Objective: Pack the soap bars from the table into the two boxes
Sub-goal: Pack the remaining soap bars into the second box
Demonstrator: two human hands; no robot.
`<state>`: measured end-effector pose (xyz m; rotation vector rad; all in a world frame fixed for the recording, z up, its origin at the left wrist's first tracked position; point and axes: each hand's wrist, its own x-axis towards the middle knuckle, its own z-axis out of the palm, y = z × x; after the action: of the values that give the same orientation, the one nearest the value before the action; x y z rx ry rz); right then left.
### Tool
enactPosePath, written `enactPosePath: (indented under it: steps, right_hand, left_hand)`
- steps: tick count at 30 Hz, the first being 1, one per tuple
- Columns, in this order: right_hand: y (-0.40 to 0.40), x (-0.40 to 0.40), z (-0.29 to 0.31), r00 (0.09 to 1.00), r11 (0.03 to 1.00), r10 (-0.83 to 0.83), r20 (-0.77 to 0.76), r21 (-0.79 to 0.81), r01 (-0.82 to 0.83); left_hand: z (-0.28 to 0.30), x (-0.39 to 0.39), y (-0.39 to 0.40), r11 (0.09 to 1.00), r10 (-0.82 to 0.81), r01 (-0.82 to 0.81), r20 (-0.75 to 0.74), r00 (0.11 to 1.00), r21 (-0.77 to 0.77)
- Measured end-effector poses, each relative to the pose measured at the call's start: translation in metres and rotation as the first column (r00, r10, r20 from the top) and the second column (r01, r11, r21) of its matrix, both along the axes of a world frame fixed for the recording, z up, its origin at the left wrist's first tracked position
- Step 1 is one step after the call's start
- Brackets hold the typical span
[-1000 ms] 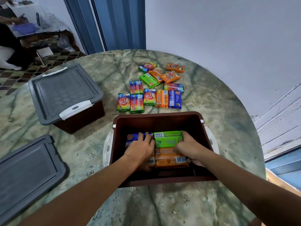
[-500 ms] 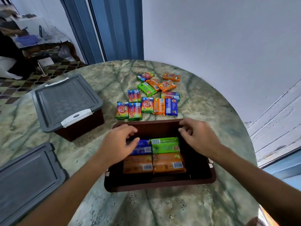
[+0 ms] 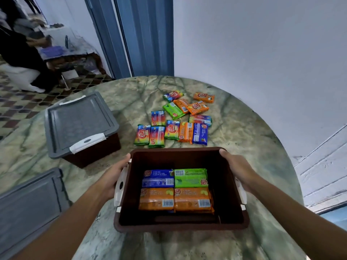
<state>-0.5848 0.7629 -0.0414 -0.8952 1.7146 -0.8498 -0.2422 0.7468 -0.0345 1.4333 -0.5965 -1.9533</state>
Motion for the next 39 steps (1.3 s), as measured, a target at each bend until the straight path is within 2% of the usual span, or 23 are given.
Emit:
enactPosePath:
  steps: [5,8,9,10,11,12,13,14,16,18,20,22,23,24,25,27,29,32,34,39]
  right_hand:
    - [-0.041,-0.042,0.011,0.999,0.999,0.001,-0.041,-0.053,-0.003]
    - [-0.065,-0.071,0.013,0.992,0.995,0.095,-0.084,0.015,-0.094]
    - [-0.072,-0.080,0.013,0.982,0.988,0.153,-0.110,0.055,-0.147]
    - [-0.082,-0.088,0.016,0.962,0.975,0.218,-0.164,0.089,-0.205]
    - [-0.087,-0.092,0.020,0.930,0.966,0.259,-0.260,0.089,-0.243]
    - [-0.097,-0.095,0.022,0.885,0.963,0.262,-0.385,0.049,-0.264]
    - [-0.110,-0.099,0.023,0.831,0.959,0.232,-0.506,-0.022,-0.282]
    - [-0.124,-0.099,0.024,0.791,0.947,0.202,-0.578,-0.091,-0.308]
    - [-0.161,-0.093,0.023,0.757,0.889,0.231,-0.611,-0.183,-0.419]
    - [-0.194,-0.075,0.018,0.669,0.804,0.373,-0.643,-0.136,-0.579]
    - [-0.228,-0.055,0.004,0.523,0.701,0.527,-0.669,-0.005,-0.713]
    - [-0.254,-0.038,-0.016,0.397,0.626,0.612,-0.684,0.112,-0.772]
    - [-0.266,-0.033,-0.027,0.349,0.606,0.621,-0.701,0.148,-0.781]
    - [-0.274,-0.030,-0.036,0.310,0.599,0.619,-0.721,0.179,-0.781]
    - [-0.281,-0.029,-0.045,0.280,0.593,0.616,-0.736,0.199,-0.780]
    - [-0.285,-0.030,-0.053,0.222,0.588,0.593,-0.774,0.229,-0.776]
    - [-0.287,-0.034,-0.056,0.153,0.578,0.555,-0.818,0.247,-0.778]
    - [-0.290,-0.042,-0.056,0.082,0.582,0.520,-0.850,0.282,-0.763]
    - [-0.288,-0.048,-0.057,0.079,0.598,0.503,-0.860,0.281,-0.751]
    - [-0.274,-0.061,-0.059,0.145,0.635,0.477,-0.867,0.226,-0.739]
  left_hand:
    - [0.004,-0.041,-0.034,0.999,0.053,-0.053,0.034,0.998,0.004]
    - [0.002,-0.065,-0.055,0.999,0.037,-0.038,0.054,0.998,0.020]
    - [0.004,-0.071,-0.062,1.000,0.020,-0.020,0.127,0.992,0.004]
    - [0.009,-0.078,-0.071,0.999,0.000,0.010,0.276,0.961,-0.037]
    - [0.012,-0.075,-0.081,0.994,0.000,0.053,0.489,0.872,-0.094]
    - [0.015,-0.074,-0.093,0.979,0.048,0.098,0.674,0.737,-0.176]
    - [0.017,-0.075,-0.108,0.953,0.131,0.133,0.769,0.626,-0.271]
    - [0.021,-0.079,-0.123,0.920,0.193,0.172,0.788,0.585,-0.353]
    - [0.021,-0.102,-0.158,0.845,0.183,0.345,0.827,0.531,-0.408]
    - [0.014,-0.131,-0.186,0.767,0.049,0.572,0.914,0.402,-0.292]
    - [-0.007,-0.156,-0.212,0.710,-0.083,0.701,0.981,0.176,-0.066]
    - [-0.033,-0.167,-0.228,0.674,-0.182,0.706,0.975,-0.127,0.218]
    - [-0.045,-0.170,-0.235,0.675,-0.211,0.667,0.949,-0.232,0.314]
    - [-0.052,-0.173,-0.239,0.686,-0.209,0.639,0.935,-0.286,0.348]
    - [-0.058,-0.175,-0.244,0.694,-0.190,0.634,0.936,-0.297,0.342]
    - [-0.059,-0.175,-0.251,0.684,-0.163,0.666,0.953,-0.256,0.296]
    - [-0.055,-0.169,-0.253,0.681,-0.194,0.683,0.964,-0.180,0.264]
    - [-0.051,-0.169,-0.248,0.676,-0.243,0.681,0.958,-0.154,0.281]
    - [-0.052,-0.169,-0.248,0.669,-0.240,0.689,0.958,-0.155,0.279]
    - [-0.051,-0.175,-0.251,0.662,-0.179,0.711,0.972,-0.155,0.235]
